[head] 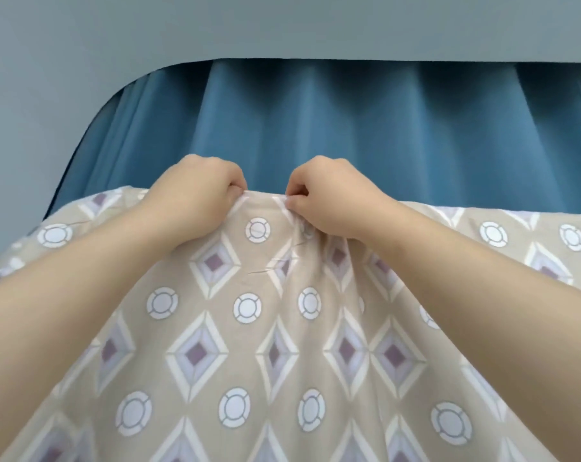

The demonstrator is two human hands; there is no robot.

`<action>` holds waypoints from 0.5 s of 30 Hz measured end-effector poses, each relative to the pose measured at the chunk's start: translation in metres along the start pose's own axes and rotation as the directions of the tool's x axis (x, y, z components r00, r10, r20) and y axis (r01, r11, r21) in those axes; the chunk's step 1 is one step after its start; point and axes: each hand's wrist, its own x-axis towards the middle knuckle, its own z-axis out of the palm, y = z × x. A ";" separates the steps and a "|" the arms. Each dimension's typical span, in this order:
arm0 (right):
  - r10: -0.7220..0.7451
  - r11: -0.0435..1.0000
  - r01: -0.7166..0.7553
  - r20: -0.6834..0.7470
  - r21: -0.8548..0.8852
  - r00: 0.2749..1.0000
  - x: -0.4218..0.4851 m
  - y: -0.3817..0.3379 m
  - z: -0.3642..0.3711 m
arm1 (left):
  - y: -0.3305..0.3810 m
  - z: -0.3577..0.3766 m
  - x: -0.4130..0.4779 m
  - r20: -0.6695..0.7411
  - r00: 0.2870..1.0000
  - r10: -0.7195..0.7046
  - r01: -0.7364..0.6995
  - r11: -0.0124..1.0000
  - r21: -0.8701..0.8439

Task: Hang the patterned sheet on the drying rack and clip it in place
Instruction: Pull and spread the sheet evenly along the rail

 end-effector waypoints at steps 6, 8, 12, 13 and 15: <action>0.013 0.973 -0.053 -0.178 -0.224 0.984 0.002 -0.015 0.004 | -0.014 0.007 0.009 -0.041 0.997 0.068 -0.066 0.997 0.043; 0.014 0.973 -0.073 -0.259 -0.217 0.966 0.017 -0.032 0.004 | -0.028 -0.002 0.014 -0.121 0.992 0.023 -0.025 1.000 -0.011; 0.095 0.991 -0.110 -0.170 -0.081 0.981 0.040 -0.072 0.011 | -0.070 -0.021 0.012 -0.104 0.994 -0.039 0.021 0.986 -0.167; 0.133 0.991 -0.136 -0.119 -0.016 0.984 0.041 -0.080 0.015 | -0.079 -0.024 0.009 -0.035 0.999 -0.041 0.032 0.973 -0.228; 0.152 0.988 -0.150 -0.082 0.023 0.985 0.038 -0.091 0.022 | -0.096 -0.029 0.004 0.068 0.996 -0.052 0.072 0.938 -0.339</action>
